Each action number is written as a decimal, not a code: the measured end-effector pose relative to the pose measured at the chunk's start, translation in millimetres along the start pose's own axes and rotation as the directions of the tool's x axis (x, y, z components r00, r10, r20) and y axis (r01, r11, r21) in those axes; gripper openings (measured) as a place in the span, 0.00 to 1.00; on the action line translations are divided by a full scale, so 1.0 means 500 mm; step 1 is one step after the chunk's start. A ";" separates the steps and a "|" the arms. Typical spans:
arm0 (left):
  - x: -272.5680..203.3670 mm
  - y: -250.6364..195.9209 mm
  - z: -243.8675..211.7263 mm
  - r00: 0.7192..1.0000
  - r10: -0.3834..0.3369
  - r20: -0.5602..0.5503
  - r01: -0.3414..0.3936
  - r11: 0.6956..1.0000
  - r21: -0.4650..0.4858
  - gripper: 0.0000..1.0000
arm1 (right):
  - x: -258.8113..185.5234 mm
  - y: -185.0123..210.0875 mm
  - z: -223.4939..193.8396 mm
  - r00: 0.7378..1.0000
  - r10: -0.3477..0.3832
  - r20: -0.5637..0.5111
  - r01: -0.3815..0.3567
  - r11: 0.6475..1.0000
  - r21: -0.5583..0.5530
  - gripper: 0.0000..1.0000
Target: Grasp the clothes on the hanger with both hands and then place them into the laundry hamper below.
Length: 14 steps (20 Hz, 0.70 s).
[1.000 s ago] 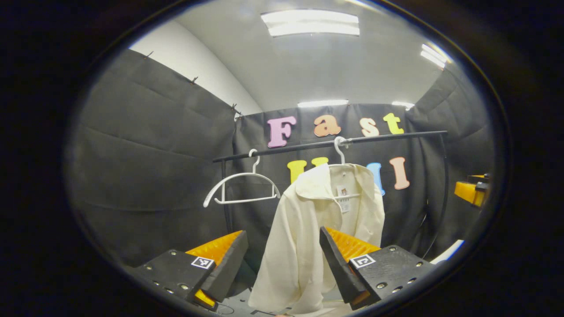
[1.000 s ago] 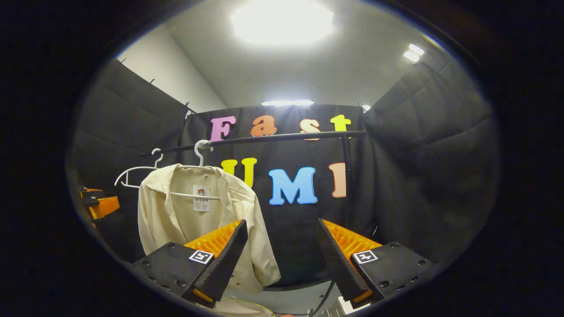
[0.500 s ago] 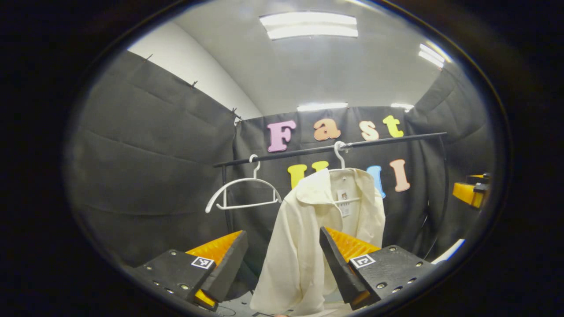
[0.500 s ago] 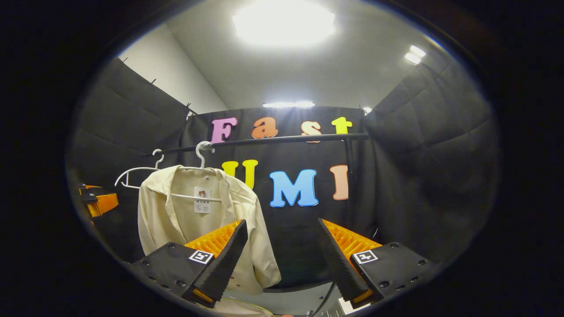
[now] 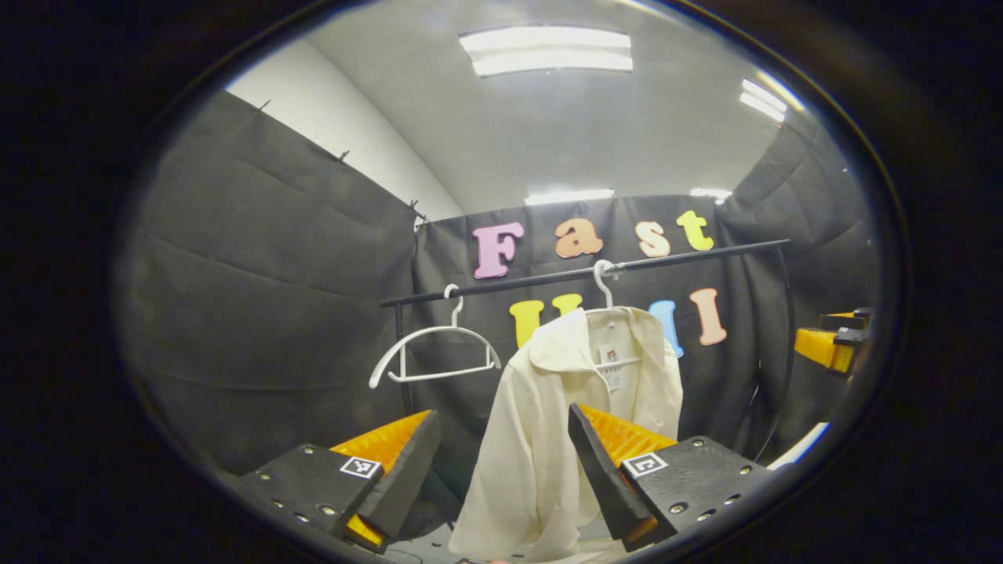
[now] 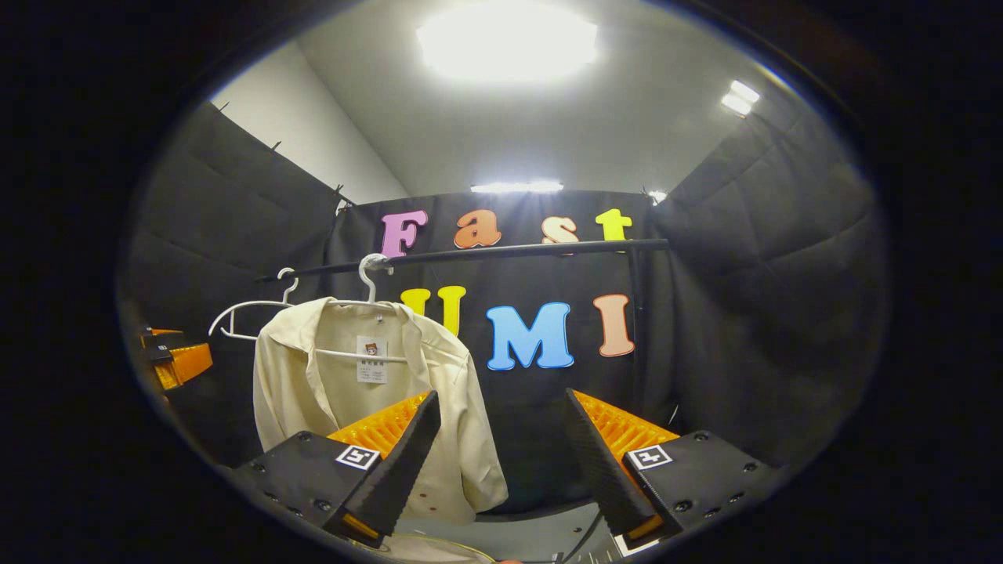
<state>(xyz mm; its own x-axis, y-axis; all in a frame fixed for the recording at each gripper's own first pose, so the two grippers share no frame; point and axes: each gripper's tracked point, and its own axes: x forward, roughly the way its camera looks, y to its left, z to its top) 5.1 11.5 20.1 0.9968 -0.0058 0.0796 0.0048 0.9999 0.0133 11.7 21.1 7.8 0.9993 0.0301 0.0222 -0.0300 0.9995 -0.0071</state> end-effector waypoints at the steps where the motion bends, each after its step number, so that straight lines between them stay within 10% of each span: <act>1: 0.003 0.001 0.001 1.000 -0.010 0.003 0.010 1.000 -0.003 0.95 | 0.004 0.011 0.001 1.000 0.000 0.001 0.000 1.000 -0.001 0.99; 14: 0.111 -0.132 -0.007 1.000 -0.011 0.005 0.011 1.000 -0.008 0.96 | 0.174 0.095 -0.042 0.981 0.193 0.012 -0.193 0.981 0.012 0.99</act>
<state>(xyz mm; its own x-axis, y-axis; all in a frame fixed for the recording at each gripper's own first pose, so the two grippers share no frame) 60.5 -54.9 20.3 0.9963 -0.0165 0.0841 0.0160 0.9999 0.0059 97.8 71.0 -11.8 0.9743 0.2228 0.0329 -0.2230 0.9748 0.0004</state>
